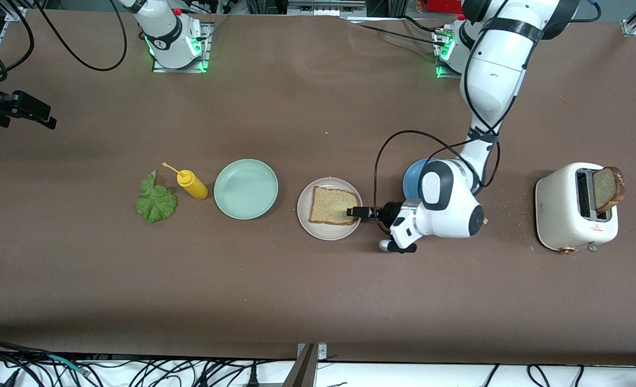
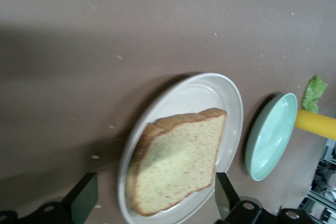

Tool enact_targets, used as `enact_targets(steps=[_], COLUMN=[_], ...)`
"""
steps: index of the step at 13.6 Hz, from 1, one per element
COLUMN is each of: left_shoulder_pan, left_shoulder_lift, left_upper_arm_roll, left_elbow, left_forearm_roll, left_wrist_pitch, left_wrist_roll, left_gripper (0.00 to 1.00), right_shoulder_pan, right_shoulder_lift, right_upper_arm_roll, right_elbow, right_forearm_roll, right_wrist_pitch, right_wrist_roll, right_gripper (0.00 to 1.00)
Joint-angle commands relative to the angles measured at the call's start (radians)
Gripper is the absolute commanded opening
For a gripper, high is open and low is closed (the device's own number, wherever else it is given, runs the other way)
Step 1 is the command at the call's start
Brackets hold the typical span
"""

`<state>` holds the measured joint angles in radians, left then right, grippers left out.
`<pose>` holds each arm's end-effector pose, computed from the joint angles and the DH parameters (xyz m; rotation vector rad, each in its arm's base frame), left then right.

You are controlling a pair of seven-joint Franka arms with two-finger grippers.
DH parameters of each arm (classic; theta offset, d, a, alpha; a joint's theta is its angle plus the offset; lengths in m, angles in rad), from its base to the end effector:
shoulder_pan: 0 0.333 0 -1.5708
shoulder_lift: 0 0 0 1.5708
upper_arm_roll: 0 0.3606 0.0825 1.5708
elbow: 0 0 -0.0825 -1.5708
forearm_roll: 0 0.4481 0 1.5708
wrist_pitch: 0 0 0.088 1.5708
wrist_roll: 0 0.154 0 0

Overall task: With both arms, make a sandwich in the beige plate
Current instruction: 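Open the left gripper and withdraw it toward the toaster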

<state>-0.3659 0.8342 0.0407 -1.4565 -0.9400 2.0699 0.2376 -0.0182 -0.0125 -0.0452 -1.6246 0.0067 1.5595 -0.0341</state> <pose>0.7233 -0.3282 0.1380 2.4031 -0.0089 -0.2899 0.6077 -0.0377 0.6001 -3.1304 0.0460 0.0817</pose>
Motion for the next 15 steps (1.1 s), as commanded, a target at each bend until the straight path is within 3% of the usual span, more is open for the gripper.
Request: enact_targets(steps=[1,8,15], left_shoulder_pan=[0.037,0.189,0.283], left_shoulder_lift=[-0.039,-0.180,-0.288], left_upper_arm_roll=[-0.004,-0.004,-0.002], left_elbow=[0.010,0.010,0.010], left_forearm_roll=[0.099,0.464,0.766], left_wrist_pitch=[-0.016,-0.158,-0.306], left_wrist_roll=[-0.052,-0.112,-0.098], left_gripper=[0.99,0.99,0.99], right_shoulder_pan=[0.001,0.009,0.012], right_shoulder_lift=[-0.004,0.006,0.077], right_upper_arm_roll=[-0.005,0.007,0.001], right_elbow=[0.011,0.006,0.008], right_forearm_roll=[0.015,-0.019,0.016], right_wrist_pitch=[-0.016,-0.015,-0.064], right_wrist_roll=[-0.003,0.011,-0.071], right_gripper=[1.00,1.00,1.00])
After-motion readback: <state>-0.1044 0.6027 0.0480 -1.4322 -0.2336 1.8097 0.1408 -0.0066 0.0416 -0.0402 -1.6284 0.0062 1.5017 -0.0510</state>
